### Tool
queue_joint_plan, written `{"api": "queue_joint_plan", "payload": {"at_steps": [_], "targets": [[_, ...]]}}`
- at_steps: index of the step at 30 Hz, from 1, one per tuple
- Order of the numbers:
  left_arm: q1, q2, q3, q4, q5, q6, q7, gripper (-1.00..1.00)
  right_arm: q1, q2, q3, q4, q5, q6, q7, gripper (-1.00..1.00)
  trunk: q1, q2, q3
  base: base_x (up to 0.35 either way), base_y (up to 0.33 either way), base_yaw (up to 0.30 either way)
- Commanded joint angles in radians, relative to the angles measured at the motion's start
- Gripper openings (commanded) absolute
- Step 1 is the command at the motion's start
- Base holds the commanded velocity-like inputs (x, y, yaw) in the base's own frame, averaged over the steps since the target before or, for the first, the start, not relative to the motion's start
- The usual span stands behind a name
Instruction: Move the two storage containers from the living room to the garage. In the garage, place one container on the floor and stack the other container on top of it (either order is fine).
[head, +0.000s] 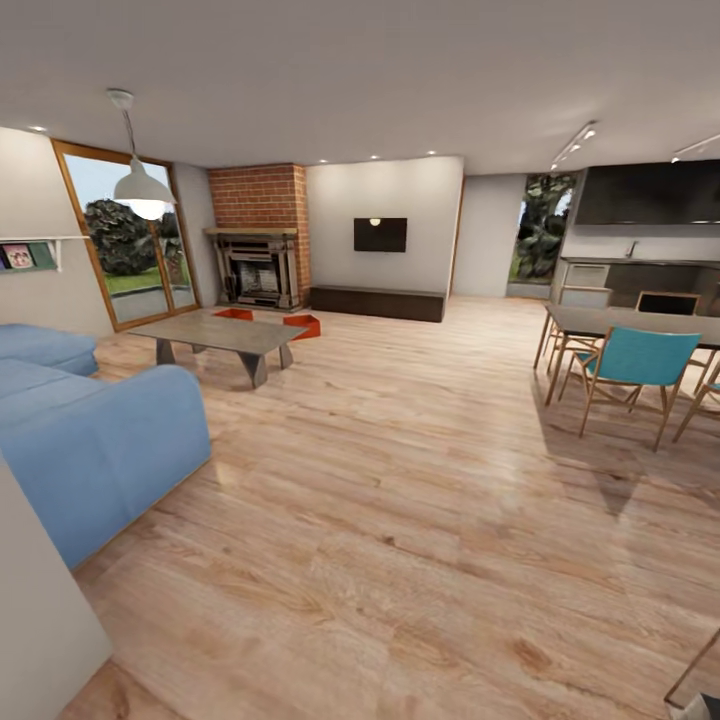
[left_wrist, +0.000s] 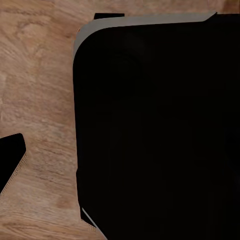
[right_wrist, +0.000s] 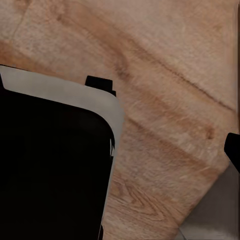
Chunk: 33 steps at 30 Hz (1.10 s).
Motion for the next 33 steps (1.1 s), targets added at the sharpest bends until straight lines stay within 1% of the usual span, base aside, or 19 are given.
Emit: {"api": "queue_joint_plan", "payload": {"at_steps": [1,33], "targets": [[0.0,0.0,0.001,0.0,0.0,0.0,0.0,1.0,-0.001,0.0,0.008,0.003,-0.008,-0.005,0.0,1.0,0.001,0.0,-0.001,0.323,0.0,0.0],[0.0,0.0,0.001,0.001,0.0,0.0,0.0,1.0,0.0,-0.002,0.008,0.003,-0.001,-0.005,0.0,1.0,0.001,0.0,-0.001,0.323,0.0,0.0]]}}
